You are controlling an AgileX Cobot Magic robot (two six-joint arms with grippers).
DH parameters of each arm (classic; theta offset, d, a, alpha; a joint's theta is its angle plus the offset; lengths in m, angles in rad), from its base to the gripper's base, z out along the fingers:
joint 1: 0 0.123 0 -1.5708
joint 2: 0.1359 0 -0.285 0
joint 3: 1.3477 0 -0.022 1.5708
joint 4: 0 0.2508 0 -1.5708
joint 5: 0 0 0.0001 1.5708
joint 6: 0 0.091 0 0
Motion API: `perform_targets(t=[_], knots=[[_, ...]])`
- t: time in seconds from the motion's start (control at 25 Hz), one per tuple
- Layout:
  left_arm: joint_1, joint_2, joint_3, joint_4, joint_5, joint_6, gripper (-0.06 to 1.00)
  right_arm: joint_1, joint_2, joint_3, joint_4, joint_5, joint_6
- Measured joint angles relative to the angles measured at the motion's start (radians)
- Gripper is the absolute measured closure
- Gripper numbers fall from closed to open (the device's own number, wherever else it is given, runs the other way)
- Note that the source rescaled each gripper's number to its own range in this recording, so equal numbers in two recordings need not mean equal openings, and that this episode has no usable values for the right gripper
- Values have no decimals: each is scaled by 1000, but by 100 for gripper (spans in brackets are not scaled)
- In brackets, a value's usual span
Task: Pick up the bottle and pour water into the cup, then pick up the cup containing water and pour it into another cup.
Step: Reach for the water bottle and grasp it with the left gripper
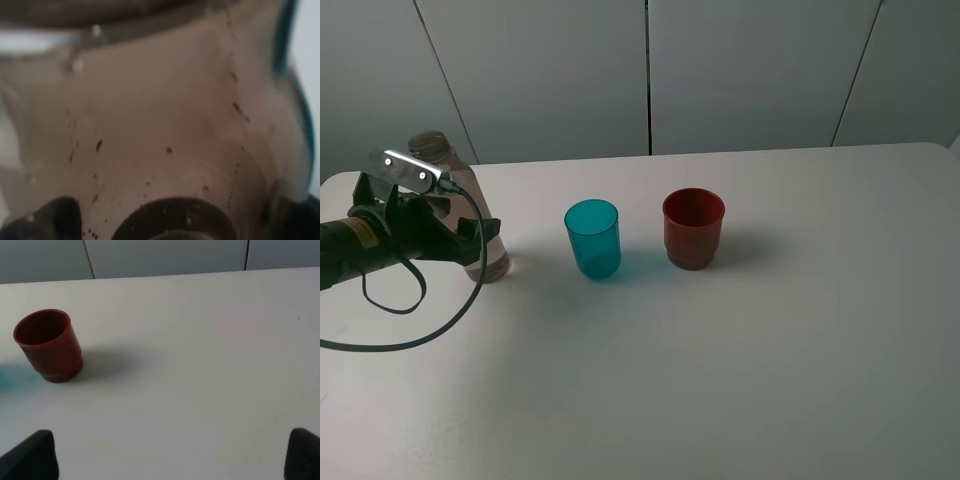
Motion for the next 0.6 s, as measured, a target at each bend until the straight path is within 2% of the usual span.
perform_targets(t=[0.6], knots=[[0, 0, -45, -11, 12, 0, -5, 0, 0, 0, 0, 0, 0]])
